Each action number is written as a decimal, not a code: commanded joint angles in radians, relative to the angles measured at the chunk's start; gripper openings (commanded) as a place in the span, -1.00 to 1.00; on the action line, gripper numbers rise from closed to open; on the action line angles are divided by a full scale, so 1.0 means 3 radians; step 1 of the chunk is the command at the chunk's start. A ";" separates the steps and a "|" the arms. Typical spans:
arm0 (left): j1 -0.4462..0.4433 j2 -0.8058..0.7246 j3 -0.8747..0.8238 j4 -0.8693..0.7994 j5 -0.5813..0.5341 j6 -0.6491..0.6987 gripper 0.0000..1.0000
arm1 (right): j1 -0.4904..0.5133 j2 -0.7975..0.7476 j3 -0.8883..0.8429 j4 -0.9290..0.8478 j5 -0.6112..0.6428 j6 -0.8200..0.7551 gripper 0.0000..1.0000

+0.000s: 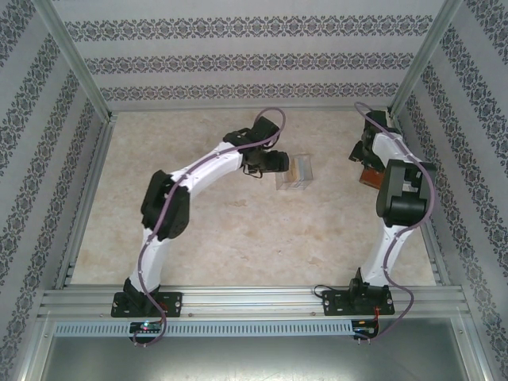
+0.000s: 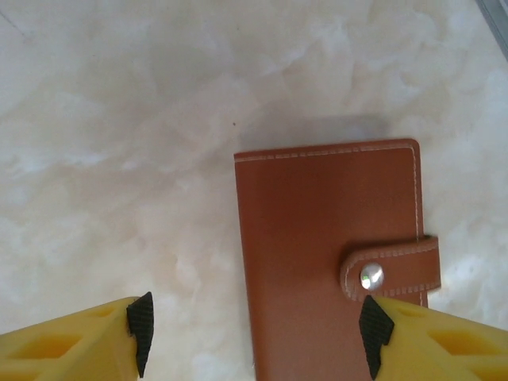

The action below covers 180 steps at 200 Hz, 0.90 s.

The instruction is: Put the credit cards into the card holder

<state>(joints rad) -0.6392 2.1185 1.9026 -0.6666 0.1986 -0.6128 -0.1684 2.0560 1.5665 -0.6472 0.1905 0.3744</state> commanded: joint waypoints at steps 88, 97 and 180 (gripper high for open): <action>0.0115 -0.1475 -0.1334 0.0106 -0.0578 0.0202 0.46 | -0.0077 0.0352 0.0145 -0.0497 0.0291 -0.0343 -0.43; 0.0121 -0.1536 -0.1387 0.0093 -0.0603 0.0199 0.46 | -0.0085 0.0330 0.0134 -0.0507 0.0248 -0.0333 -0.58; 0.0141 -0.1981 -0.1838 0.0234 -0.0648 0.0234 0.45 | 0.0163 -0.0934 -0.1014 -0.0144 0.0125 -0.0060 -1.00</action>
<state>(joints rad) -0.6083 1.5639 1.3903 -0.6167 0.0208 -0.5636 -0.1616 1.9358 1.3785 -0.7231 0.2314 0.3111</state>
